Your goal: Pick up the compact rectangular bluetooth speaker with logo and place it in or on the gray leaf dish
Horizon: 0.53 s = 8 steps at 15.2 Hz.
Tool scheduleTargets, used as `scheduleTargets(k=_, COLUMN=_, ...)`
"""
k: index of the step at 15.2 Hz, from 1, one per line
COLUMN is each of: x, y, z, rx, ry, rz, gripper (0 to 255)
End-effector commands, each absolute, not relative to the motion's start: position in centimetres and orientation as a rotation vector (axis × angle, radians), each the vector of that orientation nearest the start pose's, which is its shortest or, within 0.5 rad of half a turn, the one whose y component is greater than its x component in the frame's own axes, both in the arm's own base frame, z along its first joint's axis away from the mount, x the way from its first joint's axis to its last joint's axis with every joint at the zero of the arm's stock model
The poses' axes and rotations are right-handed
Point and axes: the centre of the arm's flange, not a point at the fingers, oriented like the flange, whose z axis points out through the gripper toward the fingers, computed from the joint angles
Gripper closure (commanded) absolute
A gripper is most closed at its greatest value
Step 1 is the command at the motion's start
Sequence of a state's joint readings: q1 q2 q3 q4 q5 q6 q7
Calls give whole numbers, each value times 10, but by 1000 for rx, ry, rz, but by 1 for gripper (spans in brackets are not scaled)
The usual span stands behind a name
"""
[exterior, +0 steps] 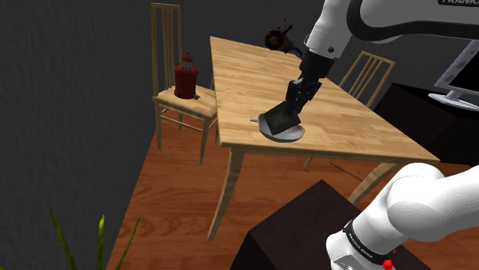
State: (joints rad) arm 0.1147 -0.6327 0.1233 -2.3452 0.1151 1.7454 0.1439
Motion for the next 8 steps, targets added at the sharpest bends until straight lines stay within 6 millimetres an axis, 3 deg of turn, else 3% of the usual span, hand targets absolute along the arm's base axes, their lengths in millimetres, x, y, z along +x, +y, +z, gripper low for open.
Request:
scheduleTargets(k=1, x=349, y=102, z=547, rx=-3095, ry=-82, rz=-36, gripper=255)
scheduleTargets(k=5, x=349, y=102, z=526, rx=-3095, ry=-82, rz=-36, gripper=255)
scheduleTargets(k=8, x=349, y=102, z=526, rx=-3095, ry=-82, rz=-36, gripper=255)
